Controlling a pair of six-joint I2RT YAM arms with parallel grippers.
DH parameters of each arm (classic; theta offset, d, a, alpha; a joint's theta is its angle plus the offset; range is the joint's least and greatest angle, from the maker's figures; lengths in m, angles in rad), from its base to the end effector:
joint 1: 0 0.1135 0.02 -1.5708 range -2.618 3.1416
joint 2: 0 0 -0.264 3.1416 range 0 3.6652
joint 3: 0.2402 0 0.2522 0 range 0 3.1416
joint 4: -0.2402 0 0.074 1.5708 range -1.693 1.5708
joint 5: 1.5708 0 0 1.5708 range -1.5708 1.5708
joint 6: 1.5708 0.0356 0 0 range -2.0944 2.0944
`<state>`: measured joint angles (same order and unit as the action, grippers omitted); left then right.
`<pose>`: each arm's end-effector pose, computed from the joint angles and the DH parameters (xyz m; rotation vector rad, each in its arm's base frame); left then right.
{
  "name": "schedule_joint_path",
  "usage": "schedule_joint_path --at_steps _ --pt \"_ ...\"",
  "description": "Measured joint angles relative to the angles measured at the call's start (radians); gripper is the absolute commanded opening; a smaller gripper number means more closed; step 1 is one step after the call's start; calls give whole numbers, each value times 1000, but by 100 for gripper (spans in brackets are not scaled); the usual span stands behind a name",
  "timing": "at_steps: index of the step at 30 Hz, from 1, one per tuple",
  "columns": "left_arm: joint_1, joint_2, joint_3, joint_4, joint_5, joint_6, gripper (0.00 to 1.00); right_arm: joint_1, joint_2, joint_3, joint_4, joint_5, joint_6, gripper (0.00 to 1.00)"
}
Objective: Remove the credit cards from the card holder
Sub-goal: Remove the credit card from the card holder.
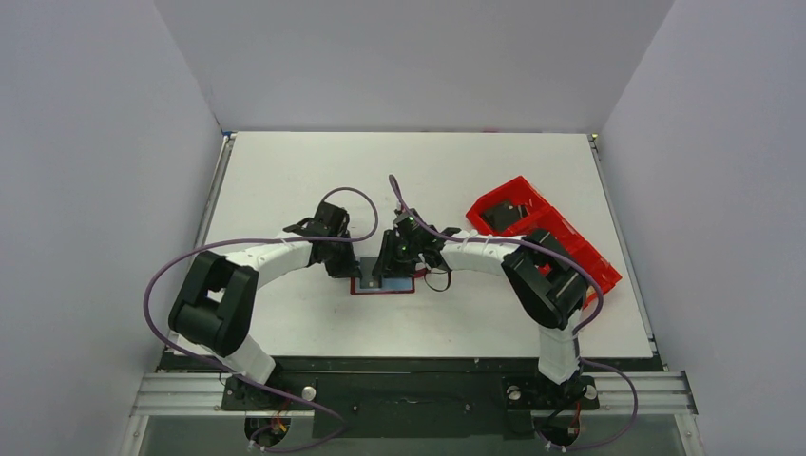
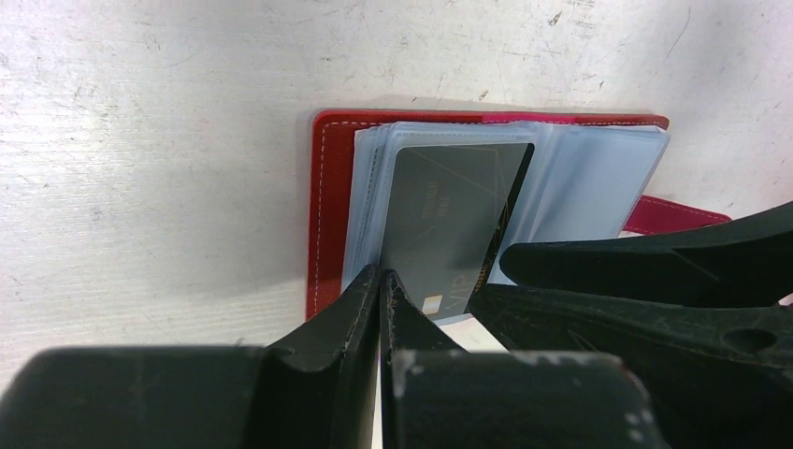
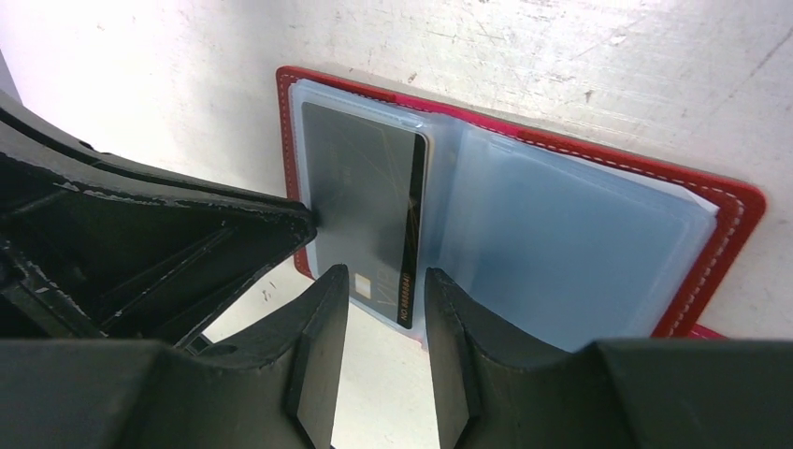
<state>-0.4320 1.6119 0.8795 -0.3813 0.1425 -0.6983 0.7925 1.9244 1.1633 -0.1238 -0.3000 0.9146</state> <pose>0.2715 -0.1308 0.1601 -0.3239 2.7669 -0.5149 0.2723 0.2912 0.1521 0.0196 2.7367 1.0068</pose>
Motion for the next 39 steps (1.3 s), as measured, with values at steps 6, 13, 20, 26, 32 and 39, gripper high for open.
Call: schedule_joint_path --at_steps 6,13,20,26,32,39 --pt "-1 6 0 19 0 -6 0 -2 2 -3 26 -8 17 29" --pt "-4 8 0 25 0 -21 0 -13 2 -35 62 -15 34 27" --pt "-5 8 -5 34 0 -29 0 -15 2 -68 106 -23 51 26" --pt "-11 9 -5 36 -2 -34 0 -22 2 -93 148 -41 72 20" --pt "-28 15 -5 46 -5 -50 0 -28 2 -109 174 -51 90 17" --pt "-29 19 -3 46 -9 -57 0 -47 2 -147 235 -81 110 16"
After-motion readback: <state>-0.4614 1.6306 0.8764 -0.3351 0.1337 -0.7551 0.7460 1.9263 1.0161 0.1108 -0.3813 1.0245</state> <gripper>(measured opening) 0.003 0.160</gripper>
